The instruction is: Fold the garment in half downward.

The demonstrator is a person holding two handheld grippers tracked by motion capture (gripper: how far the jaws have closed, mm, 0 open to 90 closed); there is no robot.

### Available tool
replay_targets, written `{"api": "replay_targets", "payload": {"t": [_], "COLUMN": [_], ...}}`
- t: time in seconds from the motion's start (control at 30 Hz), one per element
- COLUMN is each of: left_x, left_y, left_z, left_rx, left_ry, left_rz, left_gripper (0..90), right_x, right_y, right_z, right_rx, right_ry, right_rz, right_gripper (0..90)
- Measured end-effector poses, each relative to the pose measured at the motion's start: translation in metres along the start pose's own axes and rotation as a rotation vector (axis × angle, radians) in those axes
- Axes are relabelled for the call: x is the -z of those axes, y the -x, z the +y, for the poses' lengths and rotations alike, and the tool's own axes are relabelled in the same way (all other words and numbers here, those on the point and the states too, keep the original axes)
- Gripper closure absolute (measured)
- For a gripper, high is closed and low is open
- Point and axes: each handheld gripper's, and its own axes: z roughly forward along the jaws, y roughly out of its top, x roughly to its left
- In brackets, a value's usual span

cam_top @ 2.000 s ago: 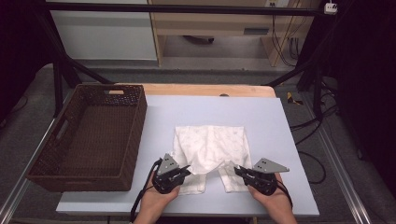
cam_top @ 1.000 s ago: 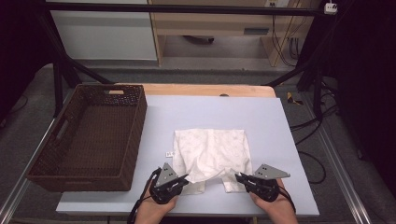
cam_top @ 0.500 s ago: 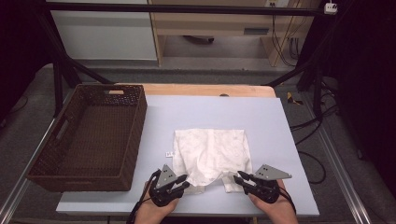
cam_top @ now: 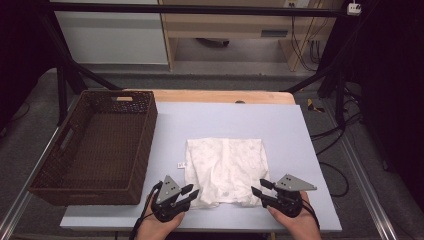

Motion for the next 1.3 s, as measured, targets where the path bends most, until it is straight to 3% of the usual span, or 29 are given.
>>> {"api": "replay_targets", "payload": {"t": [0.33,0.57,0.83,1.03,1.1,1.3], "left_x": [-0.001,-0.016,-0.041,-0.055,-0.059,-0.075], "left_y": [-0.010,-0.020,-0.036,-0.046,-0.050,-0.061], "left_z": [0.006,0.017,0.030,0.050,0.056,0.068], "left_rx": [0.009,-0.004,0.009,-0.023,-0.024,0.016], "left_ry": [0.018,0.025,0.015,-0.001,-0.009,-0.055], "left_rz": [0.041,0.095,0.133,0.164,0.179,0.164], "left_gripper": [68.1,60.2,53.0,46.2,39.4,27.8], "right_x": [-0.012,-0.024,-0.036,-0.046,-0.051,-0.062], "right_y": [0.004,0.006,0.011,0.019,0.020,0.016], "right_z": [0.002,0.013,0.025,0.037,0.044,0.057], "right_rx": [0.012,0.014,0.014,0.013,0.009,0.010], "right_ry": [-0.027,-0.047,-0.065,-0.078,-0.072,-0.077], "right_rz": [-0.043,-0.072,-0.081,-0.097,-0.101,-0.095], "right_gripper": [38.6,21.9,17.5,14.9,14.1,14.8]}}
